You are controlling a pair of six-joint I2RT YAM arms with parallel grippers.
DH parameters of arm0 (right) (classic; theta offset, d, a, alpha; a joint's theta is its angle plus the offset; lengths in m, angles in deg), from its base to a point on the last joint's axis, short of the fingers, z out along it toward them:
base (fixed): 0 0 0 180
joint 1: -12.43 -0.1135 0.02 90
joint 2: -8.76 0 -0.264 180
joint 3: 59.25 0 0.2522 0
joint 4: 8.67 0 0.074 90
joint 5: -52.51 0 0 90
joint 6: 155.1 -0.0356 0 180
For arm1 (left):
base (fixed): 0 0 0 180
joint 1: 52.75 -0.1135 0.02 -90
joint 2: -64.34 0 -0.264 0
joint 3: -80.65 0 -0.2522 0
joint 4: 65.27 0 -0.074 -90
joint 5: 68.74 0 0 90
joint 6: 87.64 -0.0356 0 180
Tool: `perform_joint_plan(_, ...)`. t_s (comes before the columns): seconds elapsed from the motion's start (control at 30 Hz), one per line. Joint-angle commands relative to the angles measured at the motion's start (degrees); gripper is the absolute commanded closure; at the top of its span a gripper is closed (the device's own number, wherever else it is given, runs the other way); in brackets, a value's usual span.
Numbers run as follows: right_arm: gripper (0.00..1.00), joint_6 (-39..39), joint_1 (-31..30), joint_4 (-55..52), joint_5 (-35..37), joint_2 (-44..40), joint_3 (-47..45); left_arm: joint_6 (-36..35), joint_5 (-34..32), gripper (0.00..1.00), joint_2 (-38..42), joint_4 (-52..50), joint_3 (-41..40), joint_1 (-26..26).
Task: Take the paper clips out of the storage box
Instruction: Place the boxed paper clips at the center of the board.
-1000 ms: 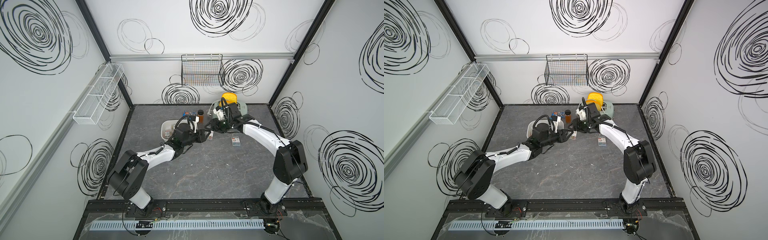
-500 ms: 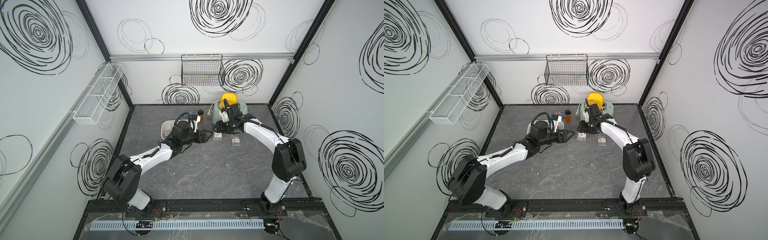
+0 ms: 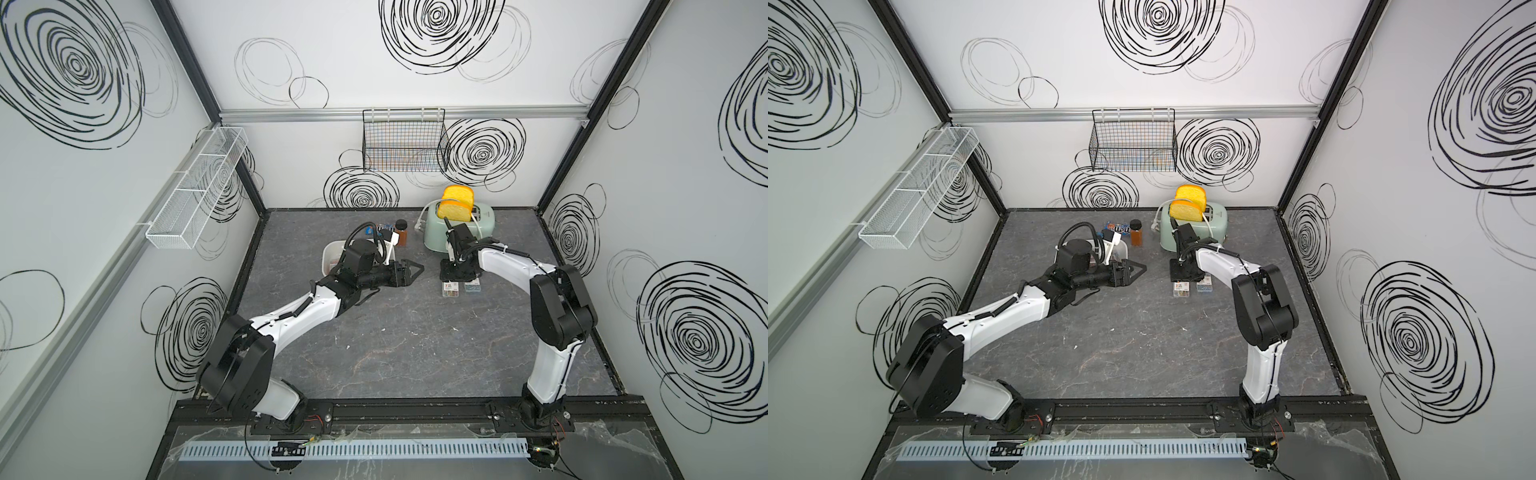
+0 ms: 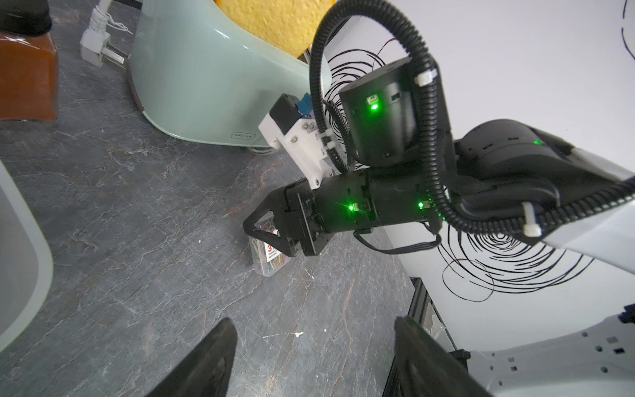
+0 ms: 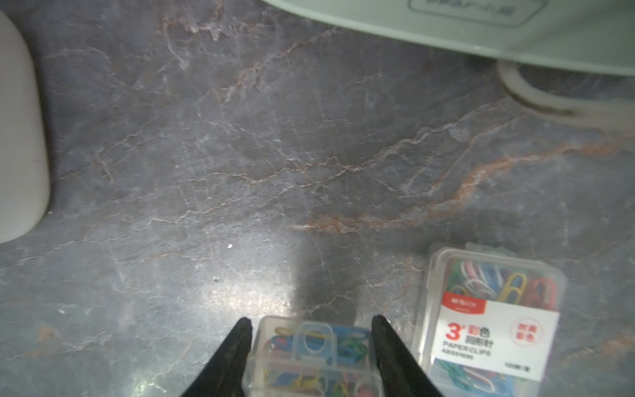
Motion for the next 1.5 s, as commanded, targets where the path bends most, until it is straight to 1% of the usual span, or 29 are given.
perform_joint_plan(0.0,0.66,0.25,0.15,0.32,4.34,1.33,0.74,-0.32,1.17,0.23,0.91,0.74,1.64,-0.77)
perform_joint_plan(0.47,0.65,1.39,0.18,0.16,8.24,2.27,1.9,-0.14,1.89,0.23,0.58,1.04,1.47,-1.6)
perform_joint_plan(1.13,0.65,1.83,0.58,-0.04,10.84,3.61,3.07,0.2,2.36,0.22,-0.3,1.35,1.81,-1.87)
perform_joint_plan(1.33,0.65,2.01,0.88,-0.09,10.51,3.86,3.42,0.58,2.49,0.23,-0.82,1.96,2.07,-1.87)
perform_joint_plan(1.47,0.62,2.22,0.99,0.08,10.33,4.16,3.3,0.82,2.54,0.22,-1.17,2.02,2.42,-1.86)
